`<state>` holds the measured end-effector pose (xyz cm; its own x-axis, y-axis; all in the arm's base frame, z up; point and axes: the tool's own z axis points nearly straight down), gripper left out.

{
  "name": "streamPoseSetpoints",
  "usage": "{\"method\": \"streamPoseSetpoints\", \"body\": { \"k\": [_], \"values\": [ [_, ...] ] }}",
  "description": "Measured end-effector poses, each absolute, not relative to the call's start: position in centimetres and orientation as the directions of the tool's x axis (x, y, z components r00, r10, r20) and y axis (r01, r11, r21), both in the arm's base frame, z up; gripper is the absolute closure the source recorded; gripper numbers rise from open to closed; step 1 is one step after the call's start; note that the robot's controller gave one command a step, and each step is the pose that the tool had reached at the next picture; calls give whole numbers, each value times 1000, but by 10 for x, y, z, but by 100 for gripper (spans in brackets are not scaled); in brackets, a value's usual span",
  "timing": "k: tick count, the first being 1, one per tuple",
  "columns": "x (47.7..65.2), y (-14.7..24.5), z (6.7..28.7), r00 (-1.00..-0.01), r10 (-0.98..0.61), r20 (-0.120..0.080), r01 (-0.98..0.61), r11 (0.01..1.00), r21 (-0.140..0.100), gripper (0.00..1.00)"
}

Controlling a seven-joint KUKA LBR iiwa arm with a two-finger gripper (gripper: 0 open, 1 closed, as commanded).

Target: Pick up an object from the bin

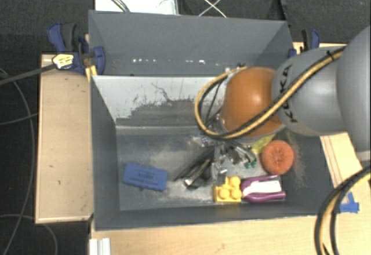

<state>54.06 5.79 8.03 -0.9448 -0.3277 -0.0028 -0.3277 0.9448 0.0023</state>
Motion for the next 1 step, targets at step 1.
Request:
{"method": "streamPoseSetpoints", "body": {
  "k": [1],
  "values": [
    [567, 66, 71, -736, -677, -7, -677, 736, -2, 0]
  ]
}}
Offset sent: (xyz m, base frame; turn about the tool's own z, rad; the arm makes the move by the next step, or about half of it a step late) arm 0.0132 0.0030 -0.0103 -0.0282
